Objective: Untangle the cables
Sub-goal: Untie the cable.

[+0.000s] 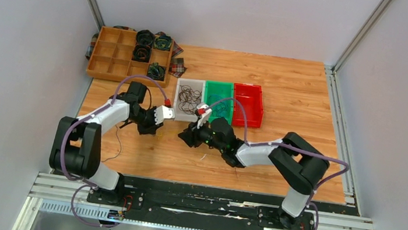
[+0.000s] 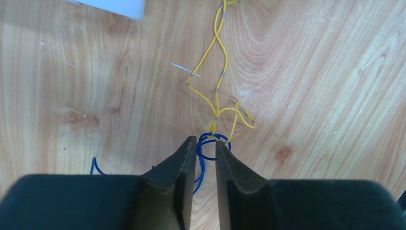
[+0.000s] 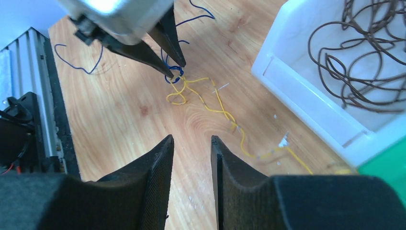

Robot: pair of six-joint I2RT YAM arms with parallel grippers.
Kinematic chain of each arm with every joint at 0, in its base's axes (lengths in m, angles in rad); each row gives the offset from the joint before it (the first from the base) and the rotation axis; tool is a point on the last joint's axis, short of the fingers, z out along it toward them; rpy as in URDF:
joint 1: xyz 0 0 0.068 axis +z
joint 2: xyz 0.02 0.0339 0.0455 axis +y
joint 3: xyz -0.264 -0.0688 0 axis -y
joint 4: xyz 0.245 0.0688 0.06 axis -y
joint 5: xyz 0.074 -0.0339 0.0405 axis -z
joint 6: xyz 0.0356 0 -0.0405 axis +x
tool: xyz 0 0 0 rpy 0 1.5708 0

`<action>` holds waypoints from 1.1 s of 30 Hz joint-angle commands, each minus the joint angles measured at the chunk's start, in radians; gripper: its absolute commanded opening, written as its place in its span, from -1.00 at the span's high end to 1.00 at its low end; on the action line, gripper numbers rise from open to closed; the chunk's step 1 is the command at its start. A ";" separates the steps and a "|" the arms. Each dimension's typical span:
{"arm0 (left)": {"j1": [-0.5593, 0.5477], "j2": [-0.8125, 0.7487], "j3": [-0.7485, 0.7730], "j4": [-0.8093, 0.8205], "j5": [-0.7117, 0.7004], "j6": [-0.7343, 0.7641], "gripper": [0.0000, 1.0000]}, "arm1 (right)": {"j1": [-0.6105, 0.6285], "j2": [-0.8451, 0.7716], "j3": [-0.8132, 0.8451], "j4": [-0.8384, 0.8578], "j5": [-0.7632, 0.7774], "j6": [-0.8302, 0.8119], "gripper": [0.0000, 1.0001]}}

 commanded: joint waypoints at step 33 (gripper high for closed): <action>-0.234 -0.086 0.251 -0.326 -0.145 -0.122 -0.01 | 0.023 -0.361 -0.286 0.112 0.168 -0.032 0.13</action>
